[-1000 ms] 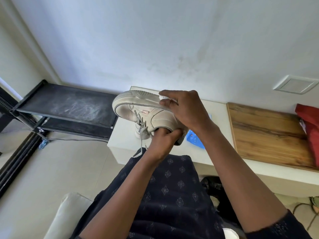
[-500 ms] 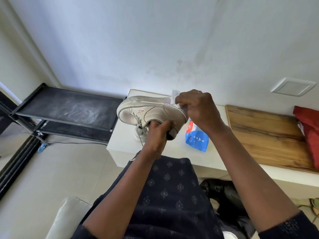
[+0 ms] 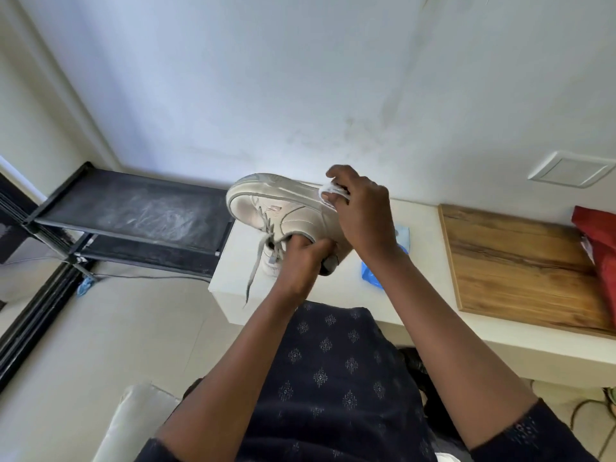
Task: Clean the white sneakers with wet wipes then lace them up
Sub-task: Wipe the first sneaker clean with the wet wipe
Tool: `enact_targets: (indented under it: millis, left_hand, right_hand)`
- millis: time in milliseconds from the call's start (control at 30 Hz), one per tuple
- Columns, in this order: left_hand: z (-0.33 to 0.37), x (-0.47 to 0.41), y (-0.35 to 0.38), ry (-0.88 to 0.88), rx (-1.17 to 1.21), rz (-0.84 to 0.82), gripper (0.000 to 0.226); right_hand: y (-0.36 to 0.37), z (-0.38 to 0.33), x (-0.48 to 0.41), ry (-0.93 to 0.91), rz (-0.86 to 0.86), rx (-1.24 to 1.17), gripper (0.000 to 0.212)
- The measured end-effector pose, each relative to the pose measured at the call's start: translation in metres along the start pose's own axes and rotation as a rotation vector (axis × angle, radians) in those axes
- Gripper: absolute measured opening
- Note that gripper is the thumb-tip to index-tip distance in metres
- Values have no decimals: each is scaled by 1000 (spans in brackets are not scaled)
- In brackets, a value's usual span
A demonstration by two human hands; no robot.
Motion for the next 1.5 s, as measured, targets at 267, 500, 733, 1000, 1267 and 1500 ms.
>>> enact_targets:
  millis: [267, 500, 733, 1000, 1267, 1500]
  left_hand:
    - [-4, 4, 3, -2, -212, -5, 24]
    - [-1, 2, 2, 8, -194, 34, 23]
    - [3, 2, 0, 8, -196, 30, 29]
    - [11, 5, -2, 41, -203, 108, 17]
    - [7, 9, 1, 5, -156, 74, 34]
    - [6, 16, 8, -3, -294, 59, 15]
  right_hand:
    - [-7, 10, -23, -143, -482, -87, 22]
    - [-26, 15, -14, -287, -350, 24, 23]
    - [-31, 12, -29, -238, -277, 5, 10]
    - [-30, 7, -17, -349, -178, 1, 20]
    - [-35, 17, -9, -311, -162, 1, 18]
    - [-15, 3, -25, -310, -228, 19, 18]
Point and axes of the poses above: each hand's wrist, its own x-axis away from the middle knuckle, its own y-axis out of the palm, z = x × y, the point moved 1 cm from there along -x, towards the middle knuckle, and after that the axes turned 5 degrees about -z, right-handed, at the moved point
